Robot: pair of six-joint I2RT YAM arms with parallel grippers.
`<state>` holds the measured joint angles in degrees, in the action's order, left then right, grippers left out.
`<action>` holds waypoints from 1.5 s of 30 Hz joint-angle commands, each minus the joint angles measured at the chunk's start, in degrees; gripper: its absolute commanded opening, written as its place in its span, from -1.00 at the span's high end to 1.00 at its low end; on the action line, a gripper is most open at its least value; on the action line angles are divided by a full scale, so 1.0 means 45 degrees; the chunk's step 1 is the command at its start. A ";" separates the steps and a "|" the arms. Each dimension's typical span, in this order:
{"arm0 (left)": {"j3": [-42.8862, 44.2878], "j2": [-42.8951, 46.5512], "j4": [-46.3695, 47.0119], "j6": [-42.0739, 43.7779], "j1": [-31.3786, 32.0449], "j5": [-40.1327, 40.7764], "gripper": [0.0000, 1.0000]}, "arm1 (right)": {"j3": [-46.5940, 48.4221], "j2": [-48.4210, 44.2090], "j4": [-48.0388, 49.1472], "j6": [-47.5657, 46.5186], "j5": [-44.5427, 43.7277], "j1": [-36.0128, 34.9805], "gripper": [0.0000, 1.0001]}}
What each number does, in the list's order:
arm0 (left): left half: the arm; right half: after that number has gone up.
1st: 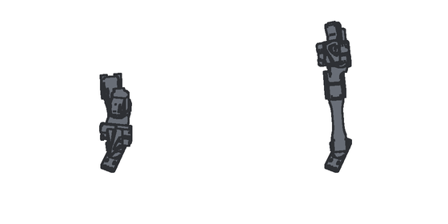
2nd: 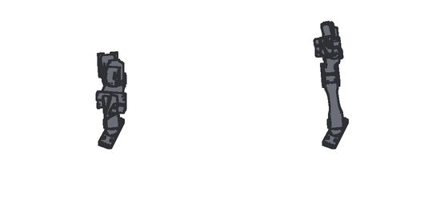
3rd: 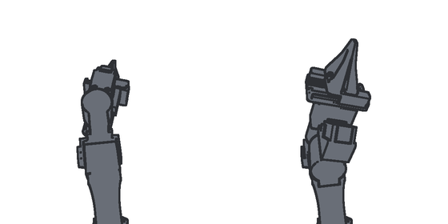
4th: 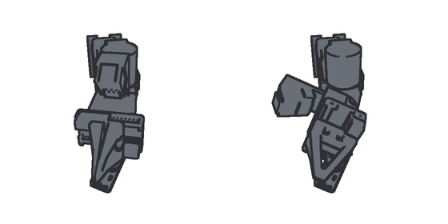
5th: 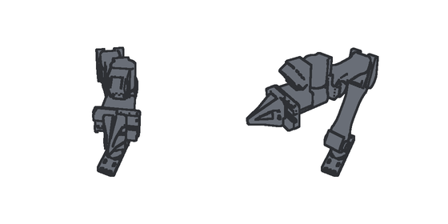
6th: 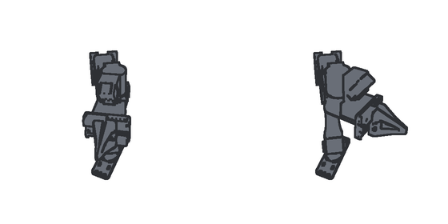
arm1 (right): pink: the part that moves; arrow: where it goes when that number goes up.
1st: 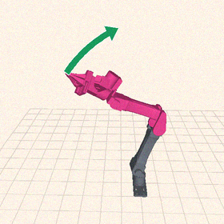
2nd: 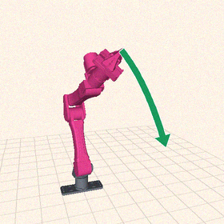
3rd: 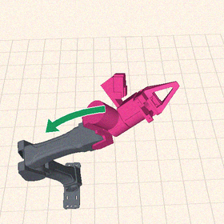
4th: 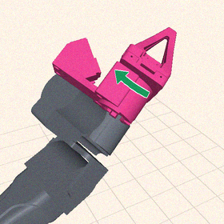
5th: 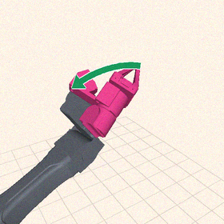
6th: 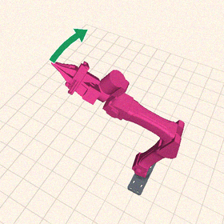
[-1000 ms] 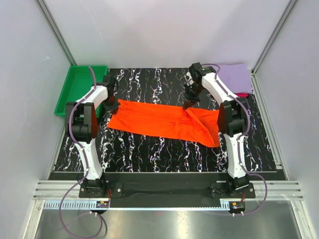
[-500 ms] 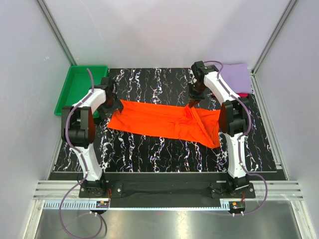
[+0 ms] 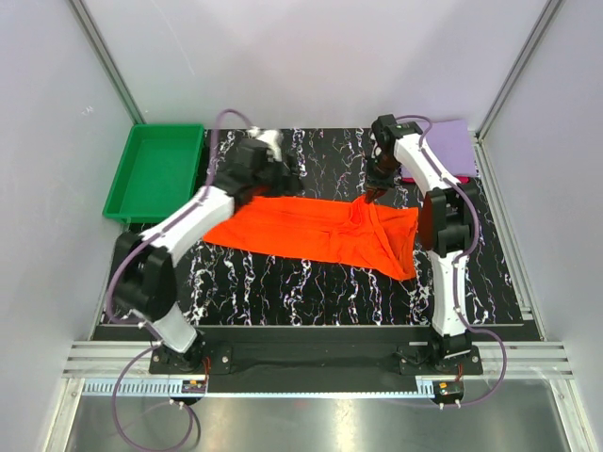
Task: Fold and stack the t-shirts
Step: Fold the tshirt
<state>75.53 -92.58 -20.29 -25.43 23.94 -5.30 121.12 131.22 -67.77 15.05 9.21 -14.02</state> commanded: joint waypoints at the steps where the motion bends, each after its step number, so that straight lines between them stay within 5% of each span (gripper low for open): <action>1: 0.0090 -0.1299 0.3218 0.1176 0.1492 -0.1441 -0.63 | -0.0001 -0.1151 -0.0273 0.0308 0.0336 0.0108 0.84; 8: 0.0559 -0.3254 0.5622 0.2055 0.3623 -0.0855 -0.62 | -0.0158 -0.1444 -0.0487 0.0542 0.0472 0.0303 0.85; 14: 0.1806 -0.4621 0.5370 0.2489 0.4249 -0.0796 -0.57 | 0.0272 -0.1484 -0.0644 0.0660 0.0980 0.0596 0.86; 23: 0.3782 -0.6556 0.3964 0.1491 0.4406 -0.0638 -0.19 | 0.0038 -0.1659 -0.0507 0.0582 0.1292 0.0733 0.88; 39: 0.1596 -0.5190 0.4530 0.1296 0.4406 -0.2260 -0.13 | -0.0060 -0.1484 -0.0390 0.0582 0.1488 0.0792 0.87; 45: 0.1945 -0.5190 0.3827 0.1354 0.4308 -0.1636 0.22 | 0.0057 -0.1367 -0.0370 0.0543 0.1546 0.0792 0.88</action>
<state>82.81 -119.68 -3.46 -19.66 43.51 -13.45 120.07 127.33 -69.76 17.61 14.70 -10.83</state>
